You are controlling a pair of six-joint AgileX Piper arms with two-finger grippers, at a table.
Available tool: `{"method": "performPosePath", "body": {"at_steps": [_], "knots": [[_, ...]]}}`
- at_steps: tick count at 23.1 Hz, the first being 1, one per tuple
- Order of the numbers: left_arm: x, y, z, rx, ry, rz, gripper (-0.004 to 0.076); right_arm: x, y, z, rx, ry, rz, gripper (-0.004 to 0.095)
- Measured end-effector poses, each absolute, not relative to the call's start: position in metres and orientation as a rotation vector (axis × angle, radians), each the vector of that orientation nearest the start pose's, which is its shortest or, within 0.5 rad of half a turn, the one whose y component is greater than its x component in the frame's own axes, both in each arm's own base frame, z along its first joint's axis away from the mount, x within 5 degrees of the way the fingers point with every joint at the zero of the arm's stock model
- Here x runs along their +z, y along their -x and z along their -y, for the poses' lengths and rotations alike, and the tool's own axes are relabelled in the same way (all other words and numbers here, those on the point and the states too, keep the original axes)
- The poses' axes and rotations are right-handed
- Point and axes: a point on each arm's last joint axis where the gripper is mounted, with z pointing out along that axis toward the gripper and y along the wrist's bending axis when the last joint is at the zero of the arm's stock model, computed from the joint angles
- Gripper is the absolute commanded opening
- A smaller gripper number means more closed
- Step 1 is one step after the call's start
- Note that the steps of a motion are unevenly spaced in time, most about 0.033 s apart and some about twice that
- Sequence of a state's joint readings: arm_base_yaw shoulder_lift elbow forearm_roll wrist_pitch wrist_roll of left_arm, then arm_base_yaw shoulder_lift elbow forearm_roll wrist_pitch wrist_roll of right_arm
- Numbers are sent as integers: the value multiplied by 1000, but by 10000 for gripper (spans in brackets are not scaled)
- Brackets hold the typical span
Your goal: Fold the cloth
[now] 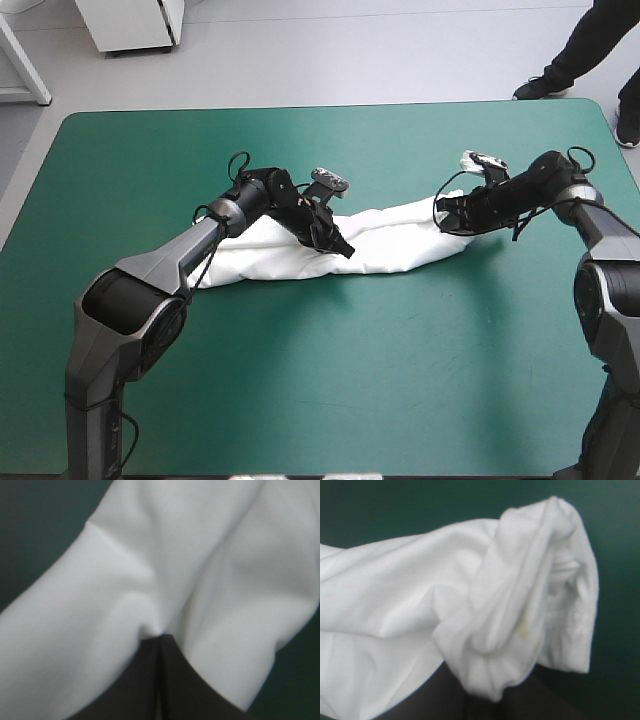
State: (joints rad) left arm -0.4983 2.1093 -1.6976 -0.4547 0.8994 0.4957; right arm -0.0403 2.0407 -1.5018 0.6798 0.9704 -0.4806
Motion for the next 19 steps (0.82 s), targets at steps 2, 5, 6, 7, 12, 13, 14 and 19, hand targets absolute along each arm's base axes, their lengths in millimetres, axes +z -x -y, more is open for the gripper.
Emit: {"method": "performPosePath", "body": {"at_steps": [2, 5, 6, 7, 12, 13, 14, 19], "knots": [[208, -386, 245, -561, -1024, -2552, -9, 193, -419, -31, 757, 129, -2757, -13], [208, -386, 245, -558, -1013, -2561, -9, 197, -418, -34, 795, 168, -2779, -13], [208, -386, 245, -558, -1012, -2561, -9, 198, -417, -35, 803, 185, -2788, -13], [208, -386, 245, -556, -1013, -2561, -9, 201, -417, -37, 807, 211, -2797, -13], [208, -386, 245, -561, -991, -2574, -9, 252, -423, -38, 738, 318, -2721, -13], [208, -386, 245, -562, -990, -2574, -9, 262, -423, -37, 731, 320, -2699, -13], [208, -386, 245, -563, -985, -2577, -9, 286, -423, -34, 716, 331, -2648, -13], [208, -386, 245, -567, -980, -2574, -9, 330, -420, -34, 725, 345, -2562, -13]]}}
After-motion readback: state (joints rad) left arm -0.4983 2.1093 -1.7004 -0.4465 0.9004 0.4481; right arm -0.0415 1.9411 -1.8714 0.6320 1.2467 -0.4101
